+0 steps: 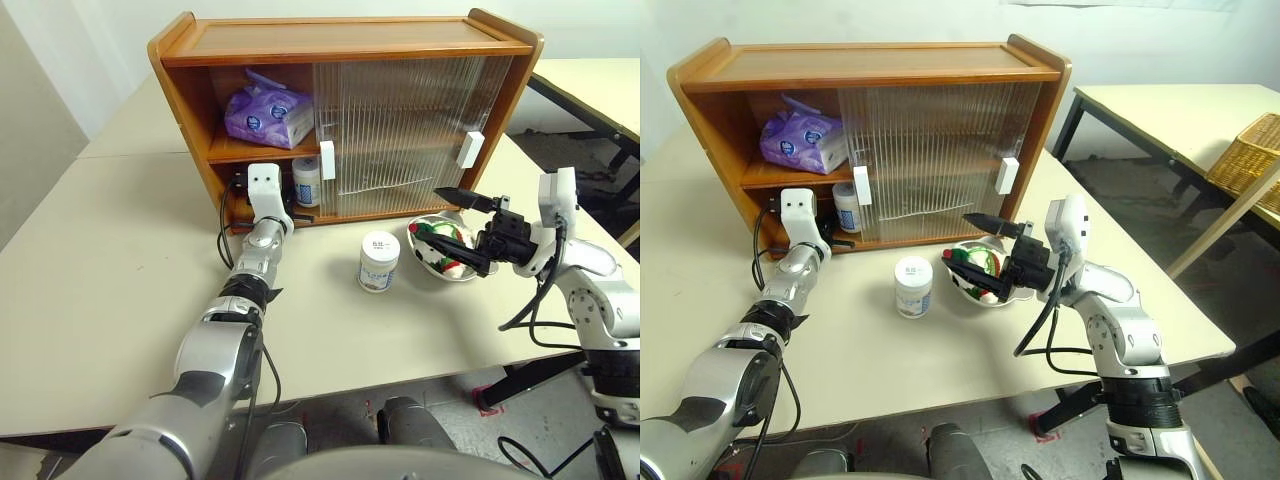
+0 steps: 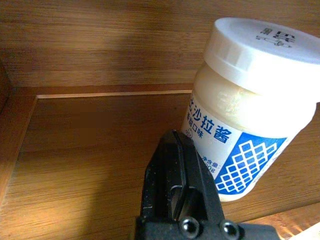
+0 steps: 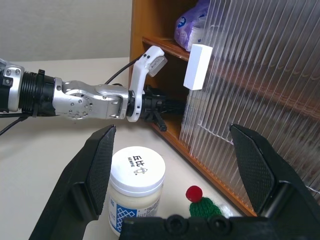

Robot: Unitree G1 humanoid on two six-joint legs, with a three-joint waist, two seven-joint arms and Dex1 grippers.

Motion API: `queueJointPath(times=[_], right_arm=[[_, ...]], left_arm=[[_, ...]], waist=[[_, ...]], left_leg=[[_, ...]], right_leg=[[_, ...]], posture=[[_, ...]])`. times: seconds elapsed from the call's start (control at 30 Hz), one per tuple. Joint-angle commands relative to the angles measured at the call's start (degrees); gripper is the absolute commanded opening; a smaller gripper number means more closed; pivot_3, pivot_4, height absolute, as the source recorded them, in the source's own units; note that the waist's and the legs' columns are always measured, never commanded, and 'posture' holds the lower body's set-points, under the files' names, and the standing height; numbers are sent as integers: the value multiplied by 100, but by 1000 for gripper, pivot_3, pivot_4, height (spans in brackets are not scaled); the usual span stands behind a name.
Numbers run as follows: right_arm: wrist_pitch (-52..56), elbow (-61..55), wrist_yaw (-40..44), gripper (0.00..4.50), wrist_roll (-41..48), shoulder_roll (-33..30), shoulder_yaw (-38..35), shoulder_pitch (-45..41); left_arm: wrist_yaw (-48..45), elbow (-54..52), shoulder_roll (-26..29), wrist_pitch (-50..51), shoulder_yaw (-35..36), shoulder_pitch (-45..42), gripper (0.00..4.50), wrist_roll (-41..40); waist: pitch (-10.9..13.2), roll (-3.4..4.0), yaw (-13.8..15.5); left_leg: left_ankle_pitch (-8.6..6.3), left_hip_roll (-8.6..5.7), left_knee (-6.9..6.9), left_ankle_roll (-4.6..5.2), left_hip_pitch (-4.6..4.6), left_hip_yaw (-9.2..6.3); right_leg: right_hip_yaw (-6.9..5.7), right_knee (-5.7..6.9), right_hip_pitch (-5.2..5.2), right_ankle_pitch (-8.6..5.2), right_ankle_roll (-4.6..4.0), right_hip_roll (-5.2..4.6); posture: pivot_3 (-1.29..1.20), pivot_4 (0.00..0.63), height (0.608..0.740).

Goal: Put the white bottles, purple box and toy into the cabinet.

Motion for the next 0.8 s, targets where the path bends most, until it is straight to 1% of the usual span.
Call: queueJointPath(times=[0.03, 0.47, 0.63, 0.8], right_arm=[[34, -84, -20, 4500, 13, -26, -47, 30], [25, -71, -33, 4500, -3, 6, 8, -9], [13, -36, -2, 4500, -5, 17, 26, -10], [9, 35, 51, 4500, -20, 47, 75, -85]], left_arm=[[-58, 112, -11, -53, -80, -31, 25, 63], [-272, 187, -59, -125, -105, 61, 25, 71], [-252, -101, -8, -702, 66, 261, 25, -115], [-485, -597, 2, -888, 114, 670, 25, -281]], waist=[[0, 0, -1], [0, 0, -3], [0, 0, -6], [0, 1, -3]], left_leg=[[0, 0, 0, 0, -1, 0], [0, 0, 0, 0, -4, 0], [-1, 0, 0, 1, -4, 0], [-1, 0, -1, 2, -6, 0]], right_leg=[[0, -1, 0, 0, 0, 0], [0, -5, 0, 0, 0, 0], [0, -5, -1, 0, 0, 0], [0, -6, -2, 2, -3, 0]], posture=[[-217, 0, 740], [-213, 0, 740], [-202, 0, 740], [-184, 0, 740]])
